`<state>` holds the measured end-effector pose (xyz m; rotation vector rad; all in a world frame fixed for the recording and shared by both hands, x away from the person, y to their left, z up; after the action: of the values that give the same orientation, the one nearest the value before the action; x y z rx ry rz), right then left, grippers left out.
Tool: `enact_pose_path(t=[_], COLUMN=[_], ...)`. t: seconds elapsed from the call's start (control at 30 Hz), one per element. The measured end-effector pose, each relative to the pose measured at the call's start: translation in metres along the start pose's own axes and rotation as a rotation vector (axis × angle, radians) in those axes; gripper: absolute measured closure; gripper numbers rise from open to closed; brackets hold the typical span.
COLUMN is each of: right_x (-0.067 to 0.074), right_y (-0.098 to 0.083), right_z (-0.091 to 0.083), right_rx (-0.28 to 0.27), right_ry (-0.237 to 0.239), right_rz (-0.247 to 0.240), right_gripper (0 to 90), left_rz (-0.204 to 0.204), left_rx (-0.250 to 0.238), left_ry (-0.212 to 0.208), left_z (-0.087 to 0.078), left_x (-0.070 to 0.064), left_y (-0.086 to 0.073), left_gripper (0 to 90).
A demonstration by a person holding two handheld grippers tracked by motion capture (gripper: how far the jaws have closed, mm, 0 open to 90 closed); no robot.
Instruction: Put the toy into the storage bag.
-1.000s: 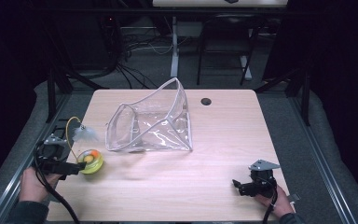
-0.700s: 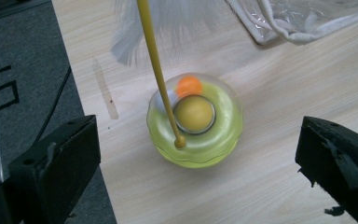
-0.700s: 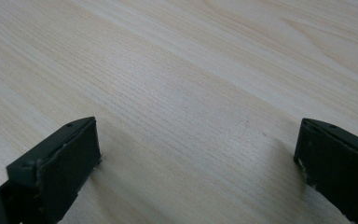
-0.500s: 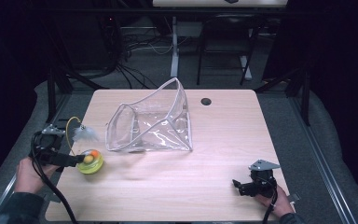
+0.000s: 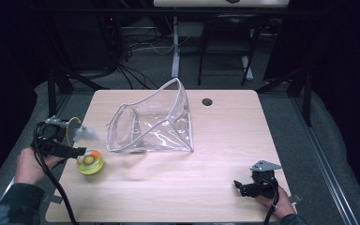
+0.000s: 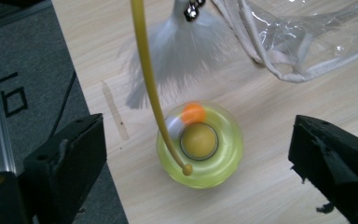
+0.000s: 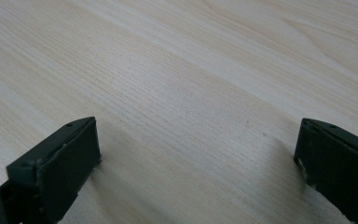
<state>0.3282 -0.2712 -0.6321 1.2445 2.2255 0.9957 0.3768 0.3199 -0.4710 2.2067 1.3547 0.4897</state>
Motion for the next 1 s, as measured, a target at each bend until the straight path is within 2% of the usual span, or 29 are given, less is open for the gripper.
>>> enact_pose_path(t=[0.23,0.3,0.57,0.67,0.73,1.0], right_x=[0.000,0.000,0.000,0.000,0.000,0.000], right_y=[0.000,0.000,0.000,0.000,0.000,0.000], right_z=[0.000,0.000,0.000,0.000,0.000,0.000], right_rx=[0.000,0.000,0.005,0.000,0.000,-0.001], right_ry=[0.000,0.000,0.000,0.001,0.002,0.001], right_rz=[0.000,0.000,-0.004,0.000,0.000,0.000], right_gripper=[0.0,0.0,0.0,0.0,0.0,0.0], left_rz=[0.002,0.009,0.031,0.037,0.040,0.038], left_rx=[0.008,0.005,0.049,0.062,0.071,0.098], left_ry=[0.007,0.009,0.009,0.008,0.007,0.005], left_z=[-0.006,-0.009,-0.013,-0.014,-0.017,-0.020], left_x=[0.006,0.006,0.008,0.009,0.010,0.013], left_y=[0.010,0.014,0.020,0.021,0.023,0.022], left_gripper=[17.8,25.9,45.4,49.0,55.1,65.9])
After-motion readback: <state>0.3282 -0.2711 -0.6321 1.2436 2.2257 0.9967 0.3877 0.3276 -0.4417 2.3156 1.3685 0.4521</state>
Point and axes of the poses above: each handheld gripper's, and its own axes: z roughly forward along the jaws, y roughly out of its top, x roughly to its left, the point moved 6 cm from there along z, roughly forward along the jaws, and after that the axes turned 3 degrees about -x, right-handed, at the moved point
